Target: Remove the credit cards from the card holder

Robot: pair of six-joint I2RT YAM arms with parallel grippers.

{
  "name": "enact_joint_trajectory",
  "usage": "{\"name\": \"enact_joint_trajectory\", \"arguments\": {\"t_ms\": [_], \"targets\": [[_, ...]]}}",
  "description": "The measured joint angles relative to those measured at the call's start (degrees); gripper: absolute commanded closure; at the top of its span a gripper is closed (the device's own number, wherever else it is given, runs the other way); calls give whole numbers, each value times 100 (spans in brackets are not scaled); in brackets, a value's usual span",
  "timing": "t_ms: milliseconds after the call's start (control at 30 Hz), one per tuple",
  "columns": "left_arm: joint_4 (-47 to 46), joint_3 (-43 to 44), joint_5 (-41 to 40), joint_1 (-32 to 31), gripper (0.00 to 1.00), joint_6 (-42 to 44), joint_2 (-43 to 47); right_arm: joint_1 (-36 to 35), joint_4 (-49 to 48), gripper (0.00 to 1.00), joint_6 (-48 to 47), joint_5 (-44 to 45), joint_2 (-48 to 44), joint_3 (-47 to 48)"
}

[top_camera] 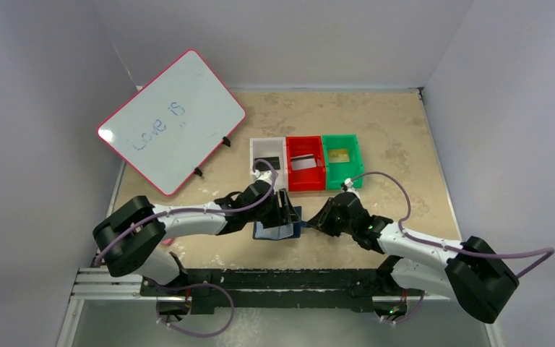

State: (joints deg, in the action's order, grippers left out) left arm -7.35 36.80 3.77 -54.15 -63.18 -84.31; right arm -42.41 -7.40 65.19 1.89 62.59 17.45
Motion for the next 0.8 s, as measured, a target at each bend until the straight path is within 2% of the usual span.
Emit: {"name": "enact_joint_trajectory", "arguments": {"t_ms": [67,200,367,467,633,800], "targets": [[-79,70,72,-7,41,55,-63,0,72,64,20,4,-155,0],[-81,219,94,-39,42,184,-210,-2,378,63,28,44,-470,42],[-50,227,52,-46,49,232,-448,-2,778,81,24,181,-807,278],[-52,195,37,-59,54,229,-516,-2,820,85,20,203,-949,411],[-9,166,2,-74,68,240,-516,-2,643,89,-33,103,-918,474],[162,157,-57,-81,75,286,-492,-2,304,95,-125,-155,-402,608]]}}
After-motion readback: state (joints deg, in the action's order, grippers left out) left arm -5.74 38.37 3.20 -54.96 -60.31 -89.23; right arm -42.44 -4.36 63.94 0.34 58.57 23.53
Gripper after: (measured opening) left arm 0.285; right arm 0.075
